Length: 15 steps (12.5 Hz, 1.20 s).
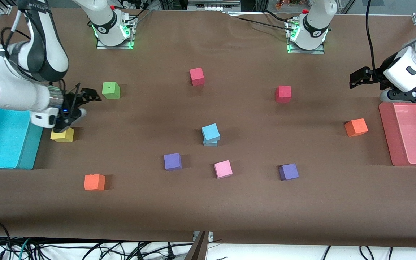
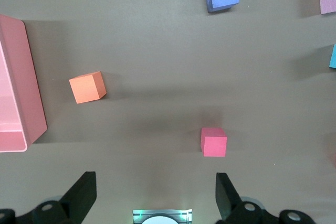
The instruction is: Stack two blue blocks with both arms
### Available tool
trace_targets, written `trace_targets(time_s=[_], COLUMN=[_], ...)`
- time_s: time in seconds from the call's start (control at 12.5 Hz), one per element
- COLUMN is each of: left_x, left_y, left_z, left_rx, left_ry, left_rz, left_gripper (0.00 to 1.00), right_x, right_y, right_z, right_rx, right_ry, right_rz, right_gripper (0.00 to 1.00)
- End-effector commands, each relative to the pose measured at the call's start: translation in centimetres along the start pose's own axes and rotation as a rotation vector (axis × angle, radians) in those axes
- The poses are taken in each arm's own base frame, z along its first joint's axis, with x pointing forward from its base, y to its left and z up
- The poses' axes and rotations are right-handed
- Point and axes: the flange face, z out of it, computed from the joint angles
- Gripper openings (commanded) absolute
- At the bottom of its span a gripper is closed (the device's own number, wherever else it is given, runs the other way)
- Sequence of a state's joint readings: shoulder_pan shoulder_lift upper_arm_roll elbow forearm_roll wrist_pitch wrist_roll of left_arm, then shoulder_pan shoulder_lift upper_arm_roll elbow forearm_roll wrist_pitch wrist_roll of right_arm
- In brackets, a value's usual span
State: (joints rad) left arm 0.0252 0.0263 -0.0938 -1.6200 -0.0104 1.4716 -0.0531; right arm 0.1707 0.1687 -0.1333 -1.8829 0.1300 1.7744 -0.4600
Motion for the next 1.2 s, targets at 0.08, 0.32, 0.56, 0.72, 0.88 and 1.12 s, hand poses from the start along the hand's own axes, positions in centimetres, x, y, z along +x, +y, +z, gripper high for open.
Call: trace_targets(time_s=[0.08, 0.32, 0.56, 0.72, 0.88, 1.12], left_x=[-0.6, -0.6, -0.5, -0.5, -0.5, -0.6], left_y=[-0.3, -0.3, -0.9, -1.0, -1.0, -1.0], left_z=[-0.2, 0.0, 0.1, 0.1, 0.6, 0.6], left_rx=[0.023, 0.023, 0.021, 0.020, 0.021, 0.021], left_ry=[-0.002, -0.007, -0.009, -0.010, -0.019, -0.021], left_rz=[0.019, 0.020, 0.011, 0.008, 0.010, 0.010], left_gripper=[1.00, 1.00, 1.00, 1.00, 1.00, 1.00], right_x=[-0.3, -0.8, -4.5, -5.6, -6.6, -8.6], right_y=[-1.3, -1.2, 1.6, 1.8, 1.1, 0.0], right_z=[-6.9, -12.1, -17.3, -19.2, -19.5, -18.9], right_rx=[-0.096, -0.112, -0.092, -0.119, -0.137, -0.148], right_ry=[0.031, 0.116, 0.173, 0.222, 0.250, 0.249], right_rz=[0.395, 0.479, 0.559, 0.563, 0.557, 0.527], right_gripper=[1.00, 1.00, 1.00, 1.00, 1.00, 1.00])
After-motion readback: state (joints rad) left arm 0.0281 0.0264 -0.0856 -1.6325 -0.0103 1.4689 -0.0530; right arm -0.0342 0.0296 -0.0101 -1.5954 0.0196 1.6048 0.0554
